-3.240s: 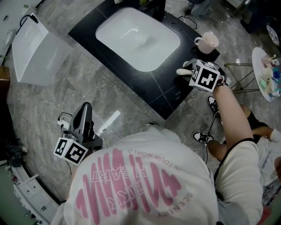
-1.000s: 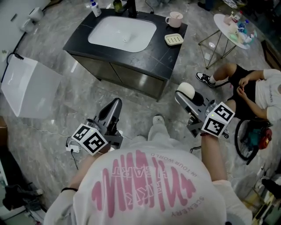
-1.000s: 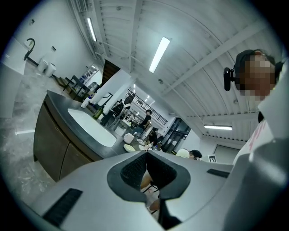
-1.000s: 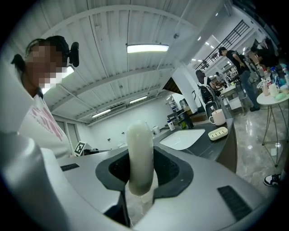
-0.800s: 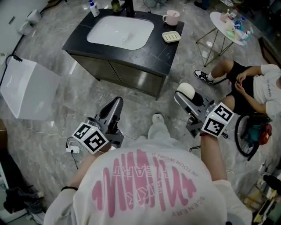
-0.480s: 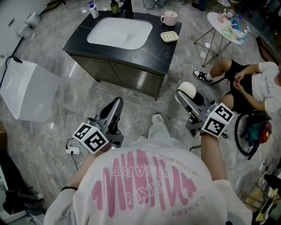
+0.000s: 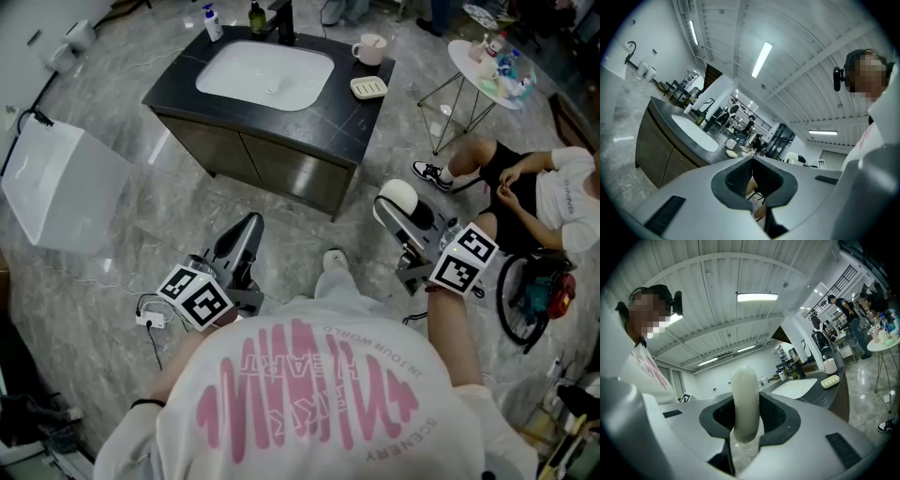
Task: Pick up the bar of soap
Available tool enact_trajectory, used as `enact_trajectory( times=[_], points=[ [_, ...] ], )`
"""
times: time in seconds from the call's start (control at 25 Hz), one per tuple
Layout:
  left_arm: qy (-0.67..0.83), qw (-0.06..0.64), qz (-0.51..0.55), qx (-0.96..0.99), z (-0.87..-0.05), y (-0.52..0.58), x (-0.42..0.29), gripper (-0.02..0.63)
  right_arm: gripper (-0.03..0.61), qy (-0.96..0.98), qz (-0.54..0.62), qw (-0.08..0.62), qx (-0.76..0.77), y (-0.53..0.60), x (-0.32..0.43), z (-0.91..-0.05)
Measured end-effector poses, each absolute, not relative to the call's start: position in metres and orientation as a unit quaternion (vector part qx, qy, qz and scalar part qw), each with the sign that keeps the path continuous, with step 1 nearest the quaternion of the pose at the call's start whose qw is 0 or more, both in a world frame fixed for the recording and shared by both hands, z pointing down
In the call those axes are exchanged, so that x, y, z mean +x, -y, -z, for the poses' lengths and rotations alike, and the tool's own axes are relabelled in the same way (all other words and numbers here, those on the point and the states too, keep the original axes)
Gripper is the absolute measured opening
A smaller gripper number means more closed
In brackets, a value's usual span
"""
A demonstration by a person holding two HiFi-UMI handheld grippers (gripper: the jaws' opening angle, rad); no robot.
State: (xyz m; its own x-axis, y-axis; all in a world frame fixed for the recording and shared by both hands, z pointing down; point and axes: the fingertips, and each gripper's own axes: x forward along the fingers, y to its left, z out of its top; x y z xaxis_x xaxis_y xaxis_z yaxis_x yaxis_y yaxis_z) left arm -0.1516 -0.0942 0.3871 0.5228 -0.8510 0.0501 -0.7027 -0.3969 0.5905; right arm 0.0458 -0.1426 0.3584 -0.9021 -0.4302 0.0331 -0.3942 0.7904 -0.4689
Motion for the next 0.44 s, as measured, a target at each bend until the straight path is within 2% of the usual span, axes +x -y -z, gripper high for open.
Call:
enact_trajectory(
  times=[0.44],
  points=[
    [0.477, 0.286, 0.136, 0.820, -0.3922, 0.0880, -0.1554, 0.009, 0.117, -0.945, 0.243, 0.032, -0.216, 0.1424, 0.0440, -0.3635]
  ],
)
